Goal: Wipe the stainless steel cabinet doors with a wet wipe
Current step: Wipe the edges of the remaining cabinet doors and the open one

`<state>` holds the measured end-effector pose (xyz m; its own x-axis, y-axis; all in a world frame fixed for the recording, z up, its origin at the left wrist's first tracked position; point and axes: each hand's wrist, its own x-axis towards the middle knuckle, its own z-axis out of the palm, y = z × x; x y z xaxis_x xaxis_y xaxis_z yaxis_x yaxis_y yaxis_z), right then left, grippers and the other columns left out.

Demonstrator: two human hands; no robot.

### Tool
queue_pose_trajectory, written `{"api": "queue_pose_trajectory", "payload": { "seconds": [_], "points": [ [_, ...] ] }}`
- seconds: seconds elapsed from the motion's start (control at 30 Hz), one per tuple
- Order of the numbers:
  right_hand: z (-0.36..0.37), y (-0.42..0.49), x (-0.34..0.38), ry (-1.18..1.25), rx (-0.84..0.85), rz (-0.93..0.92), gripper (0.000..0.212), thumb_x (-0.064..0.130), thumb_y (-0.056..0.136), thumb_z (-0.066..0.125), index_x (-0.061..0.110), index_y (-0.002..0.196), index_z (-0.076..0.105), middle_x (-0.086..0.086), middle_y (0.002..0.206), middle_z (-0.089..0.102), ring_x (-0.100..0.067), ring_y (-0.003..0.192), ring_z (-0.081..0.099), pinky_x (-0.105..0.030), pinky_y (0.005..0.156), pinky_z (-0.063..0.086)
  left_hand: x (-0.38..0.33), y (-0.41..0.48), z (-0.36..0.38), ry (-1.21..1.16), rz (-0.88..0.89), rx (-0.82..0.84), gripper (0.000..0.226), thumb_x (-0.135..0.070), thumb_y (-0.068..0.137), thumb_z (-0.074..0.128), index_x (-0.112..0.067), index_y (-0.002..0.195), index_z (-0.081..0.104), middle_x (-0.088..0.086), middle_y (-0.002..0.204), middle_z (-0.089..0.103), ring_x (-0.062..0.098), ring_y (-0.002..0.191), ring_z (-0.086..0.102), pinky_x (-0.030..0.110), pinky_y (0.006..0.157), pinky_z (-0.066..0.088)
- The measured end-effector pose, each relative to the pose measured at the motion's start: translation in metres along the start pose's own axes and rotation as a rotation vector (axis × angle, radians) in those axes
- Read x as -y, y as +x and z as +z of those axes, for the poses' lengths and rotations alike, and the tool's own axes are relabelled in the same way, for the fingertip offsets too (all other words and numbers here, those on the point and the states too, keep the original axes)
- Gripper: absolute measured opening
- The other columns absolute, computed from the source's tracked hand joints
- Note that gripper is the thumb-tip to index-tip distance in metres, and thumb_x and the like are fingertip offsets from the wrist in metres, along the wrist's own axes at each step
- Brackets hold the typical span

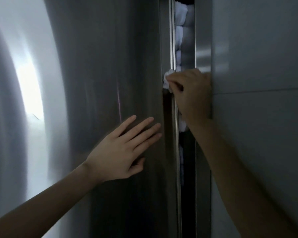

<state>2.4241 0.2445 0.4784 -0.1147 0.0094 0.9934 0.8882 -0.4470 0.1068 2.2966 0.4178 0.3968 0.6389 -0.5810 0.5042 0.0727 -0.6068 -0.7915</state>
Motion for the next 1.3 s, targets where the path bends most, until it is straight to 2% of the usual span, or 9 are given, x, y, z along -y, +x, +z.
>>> {"api": "queue_pose_trajectory", "payload": {
  "seconds": [0.17,0.3,0.47,0.6,0.73,0.93,1.03,1.13,1.3],
  "points": [
    [0.01,0.075,-0.005,-0.006,0.037,0.102,0.025,0.027,0.094,0.053,0.015,0.107,0.07,-0.002,0.105,0.07,-0.017,0.101,0.059,-0.036,0.1,0.037,0.0,0.0,0.002,0.015,0.003,-0.019,0.065,-0.041,0.093,0.04,-0.013,0.152,0.031,0.009,0.16,0.024,0.026,0.15,0.013,0.048,0.121,0.01],
    [0.005,0.015,0.01,0.138,-0.047,0.15,0.019,0.016,0.093,0.056,0.008,0.1,0.071,-0.008,0.095,0.072,-0.021,0.089,0.065,-0.042,0.088,0.048,-0.001,0.0,0.002,0.012,0.002,-0.014,0.065,-0.041,0.094,0.04,-0.013,0.151,0.032,0.009,0.159,0.025,0.027,0.149,0.014,0.05,0.121,0.012],
    [-0.006,-0.12,0.039,0.124,-0.056,0.243,0.013,0.009,0.081,0.065,0.007,0.09,0.075,-0.004,0.09,0.074,-0.016,0.082,0.07,-0.027,0.077,0.042,-0.002,0.0,0.0,0.015,0.002,-0.02,0.058,-0.036,0.095,0.034,-0.009,0.147,0.04,0.012,0.156,0.033,0.03,0.148,0.021,0.052,0.119,0.017],
    [-0.009,-0.11,0.026,0.148,0.009,0.177,0.01,0.008,0.081,0.069,0.01,0.088,0.075,-0.001,0.088,0.074,-0.016,0.077,0.069,-0.029,0.073,0.043,-0.003,0.0,-0.004,0.022,-0.004,-0.002,0.056,-0.033,0.095,0.038,-0.008,0.145,0.044,0.014,0.153,0.037,0.032,0.146,0.025,0.054,0.117,0.022],
    [-0.005,-0.107,0.029,0.157,-0.016,0.235,0.01,0.015,0.084,0.066,0.012,0.089,0.075,0.001,0.087,0.074,-0.013,0.077,0.068,-0.026,0.075,0.04,-0.004,0.002,-0.006,0.043,0.007,-0.016,0.056,-0.031,0.094,0.042,-0.007,0.144,0.044,0.015,0.153,0.038,0.033,0.145,0.027,0.055,0.117,0.022],
    [-0.03,-0.229,0.057,0.125,0.132,0.406,0.014,0.018,0.08,0.069,0.011,0.091,0.076,0.002,0.093,0.074,-0.014,0.075,0.068,-0.024,0.073,0.034,-0.005,-0.001,-0.002,0.043,0.018,-0.049,0.057,-0.027,0.094,0.041,-0.005,0.147,0.039,0.015,0.154,0.035,0.031,0.145,0.027,0.052,0.117,0.024],
    [-0.042,-0.249,0.06,0.167,0.237,0.418,0.016,0.012,0.075,0.078,0.011,0.091,0.076,0.001,0.093,0.074,-0.015,0.075,0.068,-0.028,0.07,0.037,-0.036,-0.022,0.009,-0.009,0.037,0.009,0.065,-0.029,0.089,0.044,-0.005,0.149,0.034,0.014,0.156,0.032,0.031,0.147,0.023,0.051,0.119,0.017],
    [-0.041,-0.228,0.053,0.166,0.249,0.383,0.012,0.015,0.079,0.073,0.013,0.091,0.076,0.002,0.092,0.074,-0.015,0.076,0.067,-0.031,0.072,0.037,-0.088,-0.06,0.021,-0.043,0.08,0.133,0.076,-0.033,0.083,0.053,-0.005,0.149,0.029,0.013,0.155,0.031,0.028,0.146,0.022,0.046,0.119,0.013],
    [-0.041,-0.257,0.066,0.185,0.217,0.537,0.015,0.012,0.076,0.078,0.011,0.091,0.075,0.001,0.092,0.074,-0.015,0.076,0.067,-0.033,0.071,0.045,-0.101,-0.079,0.035,-0.035,0.043,0.129,0.07,-0.032,0.091,0.044,-0.007,0.153,0.023,0.011,0.158,0.027,0.025,0.148,0.02,0.042,0.121,0.012]
  ]
}}
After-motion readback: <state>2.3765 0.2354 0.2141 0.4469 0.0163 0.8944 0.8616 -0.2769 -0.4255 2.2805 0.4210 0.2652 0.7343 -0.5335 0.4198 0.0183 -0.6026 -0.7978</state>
